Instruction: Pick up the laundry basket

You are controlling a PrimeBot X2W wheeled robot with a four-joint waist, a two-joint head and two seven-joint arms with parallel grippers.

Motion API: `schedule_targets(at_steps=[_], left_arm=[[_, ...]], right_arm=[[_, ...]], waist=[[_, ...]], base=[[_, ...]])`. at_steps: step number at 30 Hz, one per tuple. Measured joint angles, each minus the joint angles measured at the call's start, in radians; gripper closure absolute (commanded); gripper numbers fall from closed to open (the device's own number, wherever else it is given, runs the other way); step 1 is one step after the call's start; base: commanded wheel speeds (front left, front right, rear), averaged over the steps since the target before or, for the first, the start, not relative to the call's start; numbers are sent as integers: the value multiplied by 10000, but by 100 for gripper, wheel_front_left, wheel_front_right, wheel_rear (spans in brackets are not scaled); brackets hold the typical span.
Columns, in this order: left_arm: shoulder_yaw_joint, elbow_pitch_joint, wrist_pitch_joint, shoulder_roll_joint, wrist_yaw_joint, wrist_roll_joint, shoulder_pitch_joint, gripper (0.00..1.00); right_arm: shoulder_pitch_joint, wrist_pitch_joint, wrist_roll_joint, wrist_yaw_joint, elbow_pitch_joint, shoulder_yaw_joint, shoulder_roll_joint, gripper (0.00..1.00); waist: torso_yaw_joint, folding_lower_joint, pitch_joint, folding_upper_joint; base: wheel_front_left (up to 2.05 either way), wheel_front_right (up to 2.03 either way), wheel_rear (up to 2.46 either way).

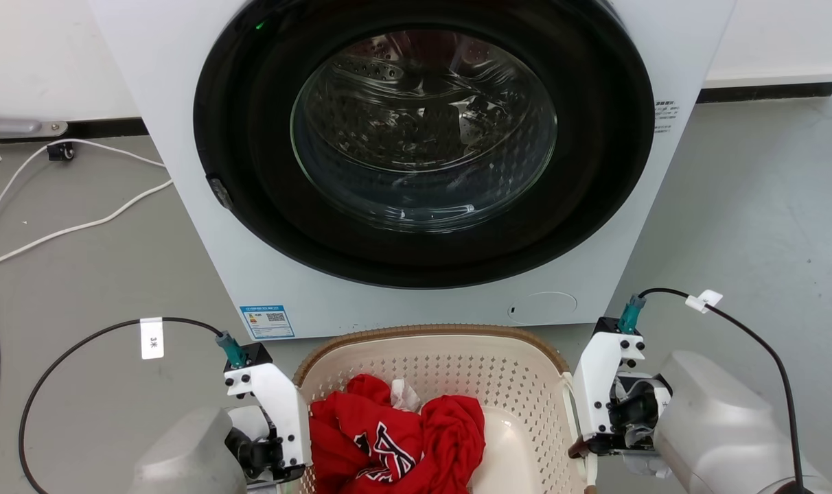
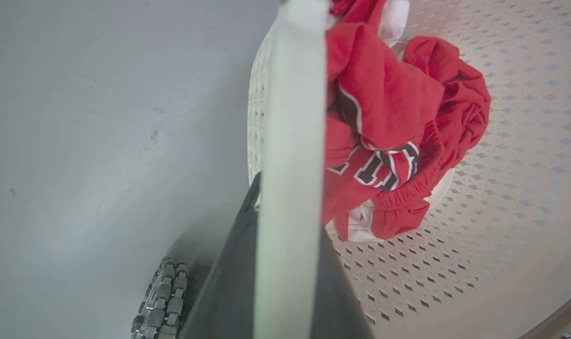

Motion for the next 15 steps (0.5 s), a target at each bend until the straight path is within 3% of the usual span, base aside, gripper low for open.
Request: schedule_targets(at_steps=[15], left_arm=[[-138, 48, -52, 12, 0, -165, 0, 100]], right_arm=[[6, 136, 364, 0, 27, 182, -10, 100]], waist=[[-15, 0, 4, 0]], base=[[0, 0, 0]])
